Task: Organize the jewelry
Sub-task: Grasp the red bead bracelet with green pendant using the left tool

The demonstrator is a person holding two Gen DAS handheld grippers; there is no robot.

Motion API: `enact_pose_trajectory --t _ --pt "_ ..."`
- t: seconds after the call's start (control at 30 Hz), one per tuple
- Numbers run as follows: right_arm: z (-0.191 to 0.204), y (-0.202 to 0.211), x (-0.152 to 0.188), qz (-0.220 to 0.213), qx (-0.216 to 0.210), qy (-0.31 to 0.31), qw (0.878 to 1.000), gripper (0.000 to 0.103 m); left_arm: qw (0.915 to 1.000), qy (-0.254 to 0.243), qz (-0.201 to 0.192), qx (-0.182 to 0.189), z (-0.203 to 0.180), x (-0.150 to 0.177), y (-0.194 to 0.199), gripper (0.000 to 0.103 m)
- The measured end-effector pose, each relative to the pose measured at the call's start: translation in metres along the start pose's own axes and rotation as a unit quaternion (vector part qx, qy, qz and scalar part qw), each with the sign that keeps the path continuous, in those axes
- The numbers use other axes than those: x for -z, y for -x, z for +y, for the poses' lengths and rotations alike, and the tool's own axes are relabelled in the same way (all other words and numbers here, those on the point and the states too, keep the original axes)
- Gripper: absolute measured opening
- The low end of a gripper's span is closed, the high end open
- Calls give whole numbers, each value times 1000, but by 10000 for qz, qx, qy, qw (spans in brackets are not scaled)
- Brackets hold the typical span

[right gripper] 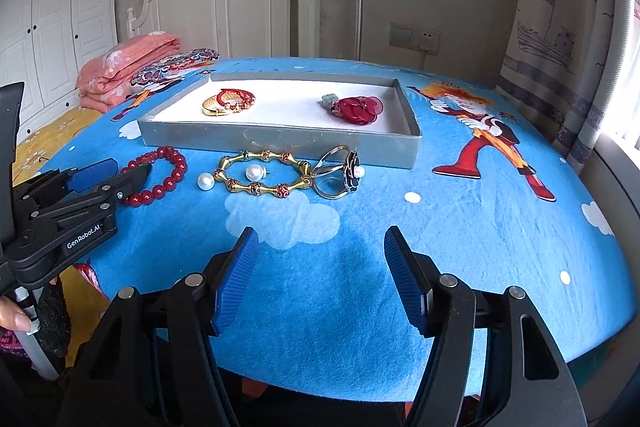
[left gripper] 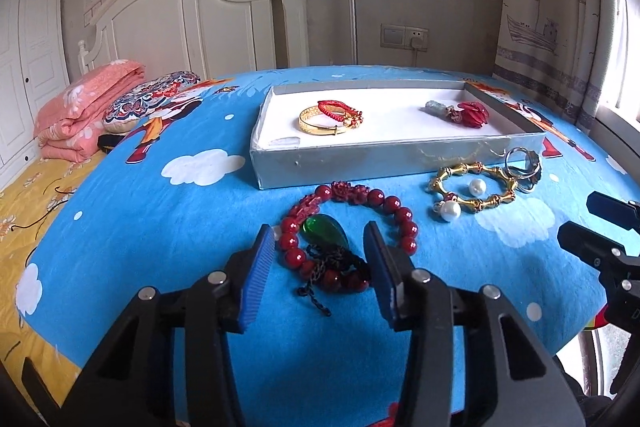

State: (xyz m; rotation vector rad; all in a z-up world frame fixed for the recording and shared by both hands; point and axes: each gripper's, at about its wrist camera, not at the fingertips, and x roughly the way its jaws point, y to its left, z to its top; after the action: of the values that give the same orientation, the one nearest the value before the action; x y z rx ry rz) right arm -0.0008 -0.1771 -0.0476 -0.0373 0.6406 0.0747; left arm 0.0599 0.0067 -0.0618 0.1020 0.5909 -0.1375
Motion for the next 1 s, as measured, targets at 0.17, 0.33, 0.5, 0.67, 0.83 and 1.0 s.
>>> enact_pose_trajectory --t 0.17,0.33,0.5,0.67,0.83,1.0 --pt "2 1 0 -27 -25 24 10000 62 10000 -57 -63 -8 2 2 5 8" --pt "-1 -2 -3 -18 -2 -53 10000 62 9995 69 -309 43 7 -4 18 8" --pt "-8 -11 -11 -6 51 -231 9997 62 9980 134 -614 106 9 -18 38 8" --pt "-16 -22 -24 86 214 -355 9991 62 9968 159 -762 172 7 -27 50 8" --pt "-18 -30 -38 139 187 -542 9983 62 9976 157 -635 229 3 -22 45 8" --pt "-16 -49 -51 325 297 -566 9974 59 9976 153 -619 258 3 -18 42 8"
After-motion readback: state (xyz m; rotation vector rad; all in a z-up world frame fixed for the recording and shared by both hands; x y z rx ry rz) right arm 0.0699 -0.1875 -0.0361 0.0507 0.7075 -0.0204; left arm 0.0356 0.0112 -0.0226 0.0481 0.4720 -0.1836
